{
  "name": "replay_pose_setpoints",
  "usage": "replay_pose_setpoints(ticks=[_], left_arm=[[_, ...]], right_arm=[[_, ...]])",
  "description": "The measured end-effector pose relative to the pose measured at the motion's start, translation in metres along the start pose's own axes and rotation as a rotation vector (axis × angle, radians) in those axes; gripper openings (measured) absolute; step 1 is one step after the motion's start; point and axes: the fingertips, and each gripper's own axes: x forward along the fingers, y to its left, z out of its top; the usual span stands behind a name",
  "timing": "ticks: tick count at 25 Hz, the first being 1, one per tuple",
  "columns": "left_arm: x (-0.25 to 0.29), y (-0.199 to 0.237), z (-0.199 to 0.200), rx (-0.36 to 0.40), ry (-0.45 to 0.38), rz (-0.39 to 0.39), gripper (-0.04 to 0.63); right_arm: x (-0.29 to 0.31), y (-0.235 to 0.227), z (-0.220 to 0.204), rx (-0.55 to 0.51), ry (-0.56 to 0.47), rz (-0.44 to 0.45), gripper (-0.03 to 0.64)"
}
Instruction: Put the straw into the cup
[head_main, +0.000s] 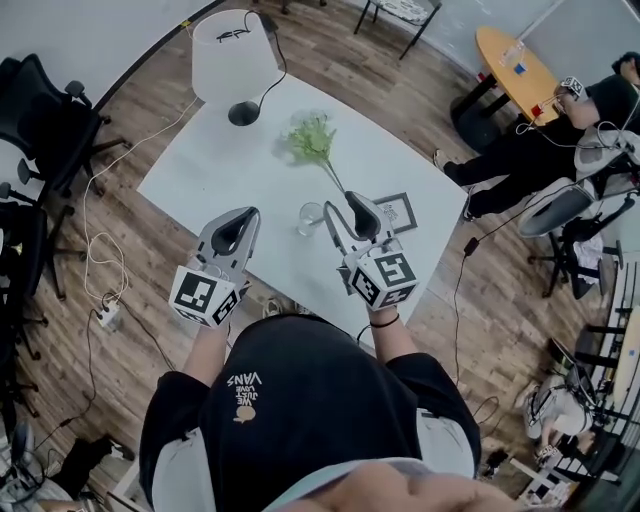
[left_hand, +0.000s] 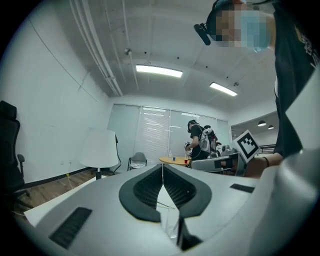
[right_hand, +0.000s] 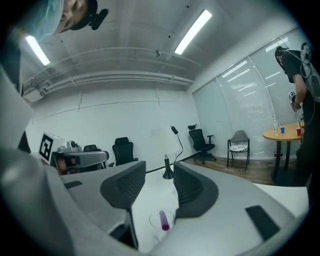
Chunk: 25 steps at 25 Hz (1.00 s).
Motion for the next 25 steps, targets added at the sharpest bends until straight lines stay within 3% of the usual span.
replay_pose_setpoints(ticks=[4,7,9,25], left_arm=[[0.004,-0.003,0.003,0.009,-0.011,-0.024,0.017],[0.006,-0.004,0.004,0.011,-0.018,-0.034,0.017],[0.006,-0.006,0.007,0.012,-0.023,-0.039,0.017],[0.004,-0.023,0.010,0.005,-0.025,-0.073,0.017]], right_arm=[[-0.008,0.007,0.010,-0.040,-0.037,0.002,0.162],[-0.016,0.011,0.019,-0.057,-0.077,-0.004,0.043],[-0.023,0.014,0.024,-0.053,-0.096,-0.006,0.026],[-0.043,0.020,0.021,-0.037,-0.058,-0.026,0.017]])
